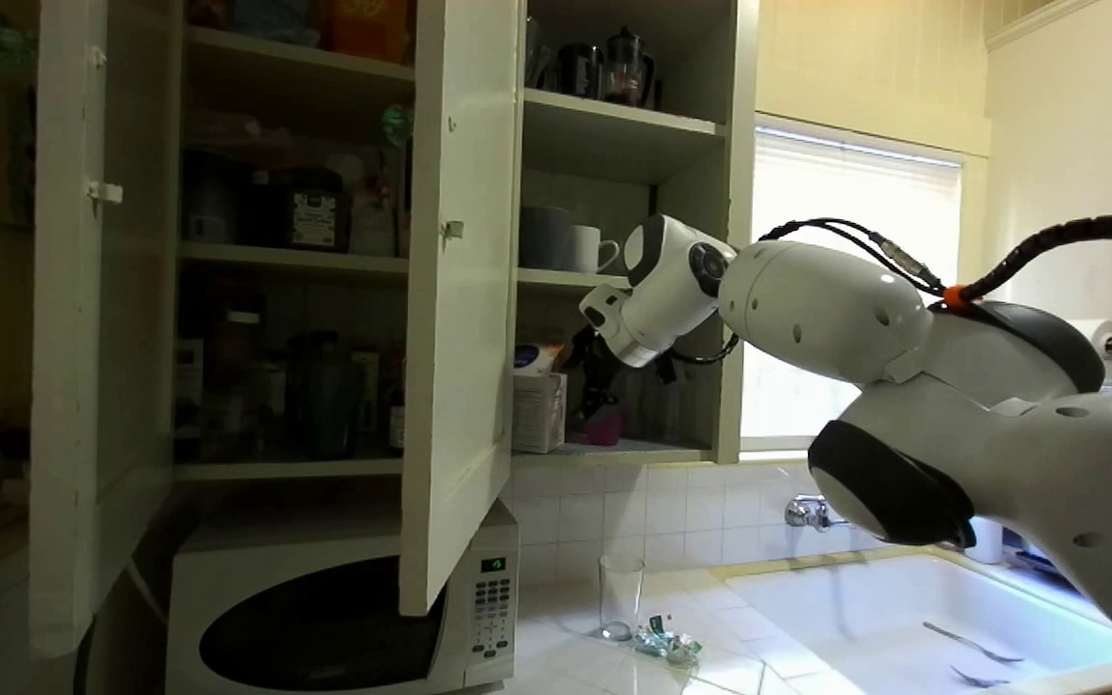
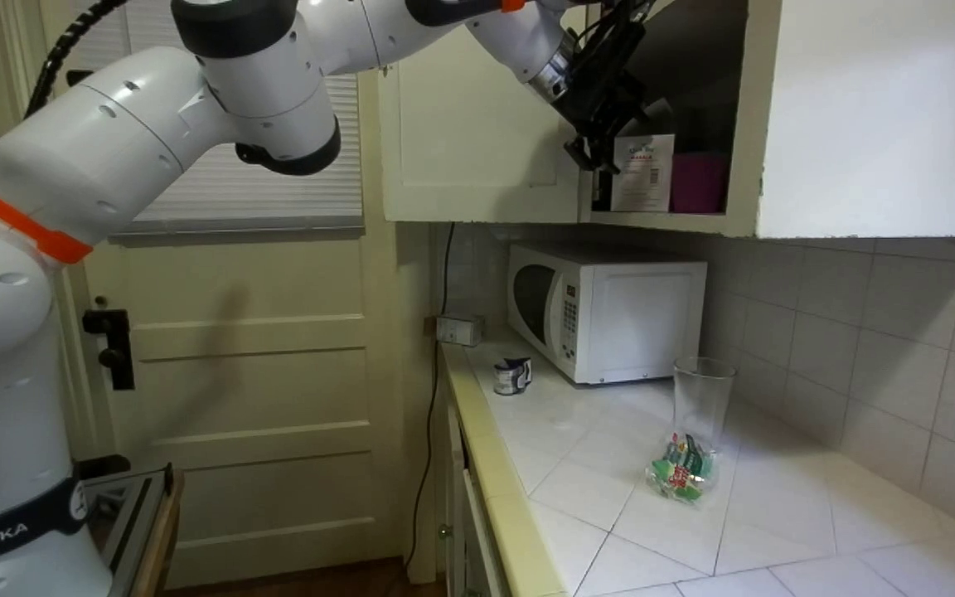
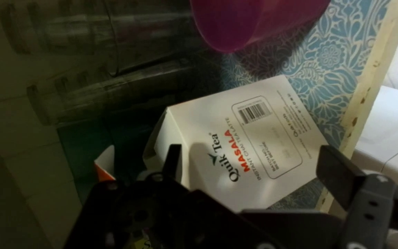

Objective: Put the red cup in the cupboard

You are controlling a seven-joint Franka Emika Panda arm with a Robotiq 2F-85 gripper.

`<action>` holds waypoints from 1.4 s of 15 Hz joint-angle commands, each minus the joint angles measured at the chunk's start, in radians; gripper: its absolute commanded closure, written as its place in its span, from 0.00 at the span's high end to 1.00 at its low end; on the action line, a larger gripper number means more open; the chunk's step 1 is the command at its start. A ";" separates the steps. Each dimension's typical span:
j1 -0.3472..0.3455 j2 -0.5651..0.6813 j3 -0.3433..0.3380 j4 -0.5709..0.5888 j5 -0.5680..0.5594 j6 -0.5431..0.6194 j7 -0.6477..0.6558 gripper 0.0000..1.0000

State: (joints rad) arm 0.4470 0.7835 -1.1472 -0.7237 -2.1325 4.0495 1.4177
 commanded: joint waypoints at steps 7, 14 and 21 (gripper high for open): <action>-0.097 0.047 0.102 0.148 0.027 -0.009 -0.042 1.00; -0.144 0.035 0.252 0.136 -0.003 -0.026 -0.114 0.74; -0.125 -0.029 0.251 0.131 -0.085 -0.006 -0.093 0.21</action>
State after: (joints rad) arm 0.3128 0.7912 -0.9048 -0.5919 -2.1544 4.0242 1.3108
